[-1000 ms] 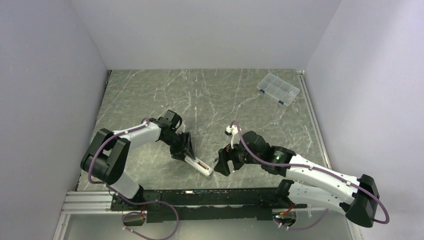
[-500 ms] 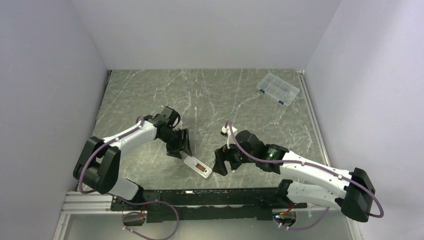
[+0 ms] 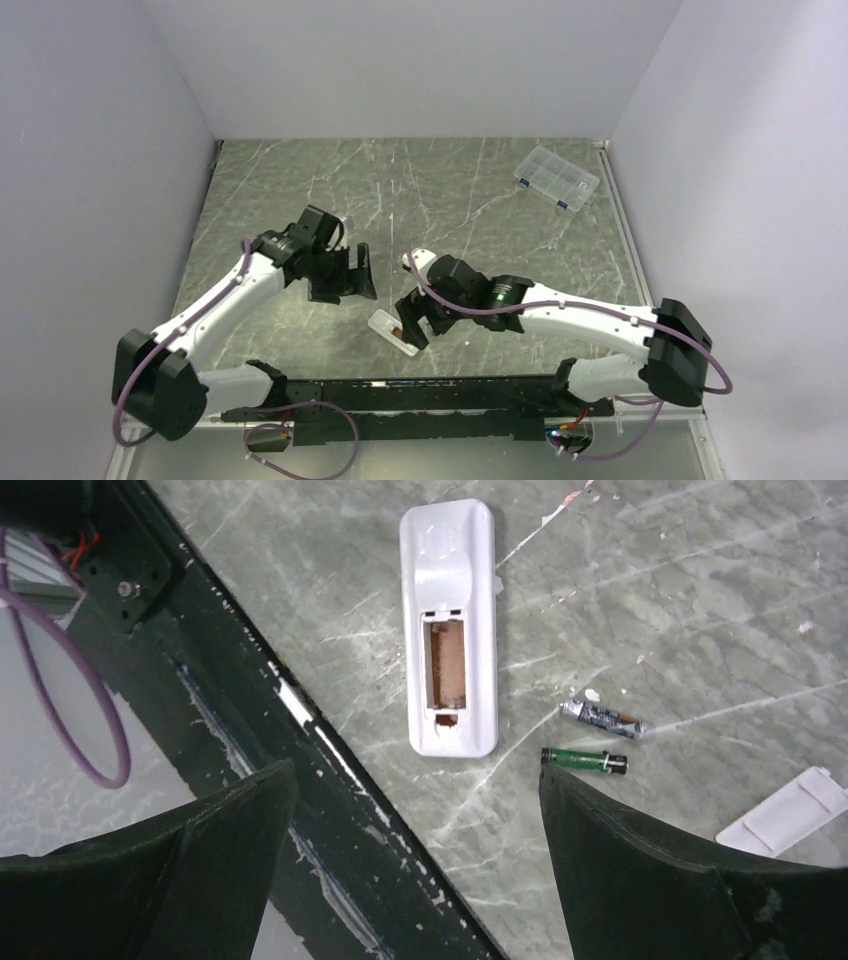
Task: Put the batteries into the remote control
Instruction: Place the remote control at the center of the board, then adjust the remote control at the center of the board.
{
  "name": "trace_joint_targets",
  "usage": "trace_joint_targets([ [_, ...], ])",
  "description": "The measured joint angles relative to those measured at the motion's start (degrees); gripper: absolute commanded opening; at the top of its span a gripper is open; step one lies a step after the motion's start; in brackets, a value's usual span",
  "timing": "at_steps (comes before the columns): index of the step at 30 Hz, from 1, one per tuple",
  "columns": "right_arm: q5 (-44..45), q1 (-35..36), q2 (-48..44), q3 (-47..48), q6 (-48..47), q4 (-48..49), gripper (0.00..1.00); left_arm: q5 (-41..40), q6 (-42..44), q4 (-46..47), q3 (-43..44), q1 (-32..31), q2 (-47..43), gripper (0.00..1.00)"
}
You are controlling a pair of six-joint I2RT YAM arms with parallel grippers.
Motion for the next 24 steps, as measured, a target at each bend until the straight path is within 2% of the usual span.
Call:
trace_joint_targets([
  [10,1.3,0.2,11.3,5.0,-2.9,0.4,0.94,-8.7,-0.4,-4.4,0.1,0.0,-15.8,0.94],
  [24,3.2,2.6,24.4,12.1,-3.3,0.5,0.93,-12.8,-0.2,-5.5,0.1,0.0,-30.0,0.94],
])
